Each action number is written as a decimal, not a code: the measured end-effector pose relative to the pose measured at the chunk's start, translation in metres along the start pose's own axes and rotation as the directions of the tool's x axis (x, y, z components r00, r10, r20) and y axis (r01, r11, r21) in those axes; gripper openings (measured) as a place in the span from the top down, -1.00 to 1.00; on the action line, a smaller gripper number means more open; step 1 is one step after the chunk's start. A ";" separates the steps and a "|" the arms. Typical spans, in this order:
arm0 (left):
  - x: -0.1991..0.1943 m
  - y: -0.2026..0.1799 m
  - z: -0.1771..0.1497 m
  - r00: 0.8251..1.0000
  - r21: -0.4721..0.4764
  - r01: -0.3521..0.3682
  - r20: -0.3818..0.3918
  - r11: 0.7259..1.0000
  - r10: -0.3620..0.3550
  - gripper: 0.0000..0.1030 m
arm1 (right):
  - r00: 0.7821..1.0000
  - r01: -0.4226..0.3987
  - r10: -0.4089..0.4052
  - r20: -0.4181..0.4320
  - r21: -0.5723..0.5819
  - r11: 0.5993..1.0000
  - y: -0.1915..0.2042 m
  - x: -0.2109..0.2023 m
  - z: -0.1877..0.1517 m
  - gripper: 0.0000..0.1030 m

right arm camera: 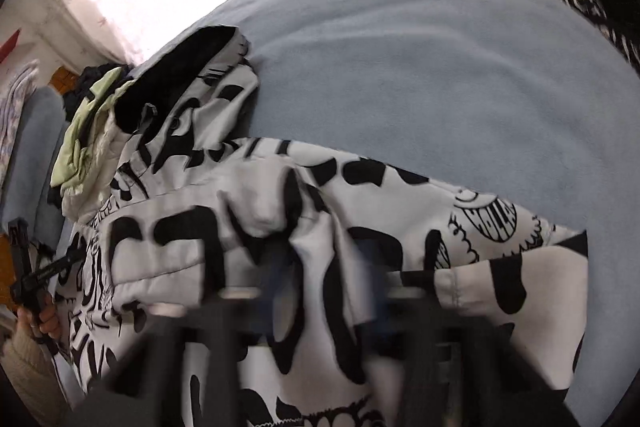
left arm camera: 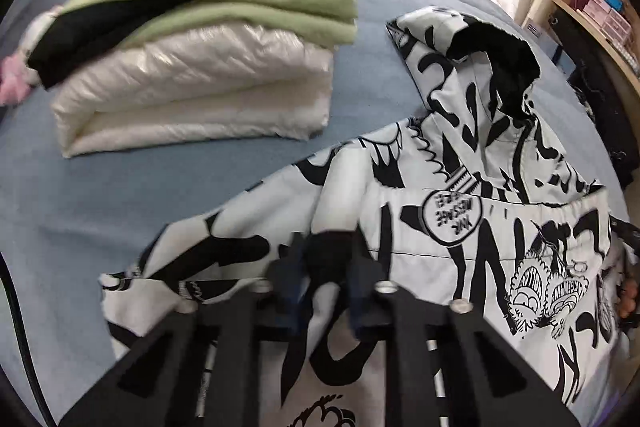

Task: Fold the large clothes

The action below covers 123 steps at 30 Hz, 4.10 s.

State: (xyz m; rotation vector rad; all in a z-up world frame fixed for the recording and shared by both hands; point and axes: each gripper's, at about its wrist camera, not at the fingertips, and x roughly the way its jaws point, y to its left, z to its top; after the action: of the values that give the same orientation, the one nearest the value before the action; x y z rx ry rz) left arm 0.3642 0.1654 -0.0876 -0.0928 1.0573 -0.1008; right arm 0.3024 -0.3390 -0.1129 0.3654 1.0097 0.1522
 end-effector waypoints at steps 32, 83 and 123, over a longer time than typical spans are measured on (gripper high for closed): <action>-0.036 -0.003 -0.012 0.979 -0.089 -0.086 0.179 0.992 0.101 0.53 | 0.983 0.042 -0.052 0.176 0.064 0.997 0.064 -0.027 0.003 0.45; -0.065 0.062 -0.137 0.991 -0.181 -0.121 0.041 0.976 0.131 0.90 | 0.983 0.149 -0.167 0.081 0.192 0.970 -0.014 -0.093 -0.128 0.82; -0.051 -0.089 0.043 0.998 0.061 -0.008 0.067 0.998 0.004 0.69 | 0.995 0.103 -0.103 0.014 0.011 0.995 0.089 -0.065 0.001 0.74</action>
State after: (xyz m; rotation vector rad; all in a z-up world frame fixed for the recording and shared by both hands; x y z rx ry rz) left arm 0.3735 0.0852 -0.0115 -0.0376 0.9873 -0.1239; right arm 0.2731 -0.2756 -0.0282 0.3229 1.0133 0.0508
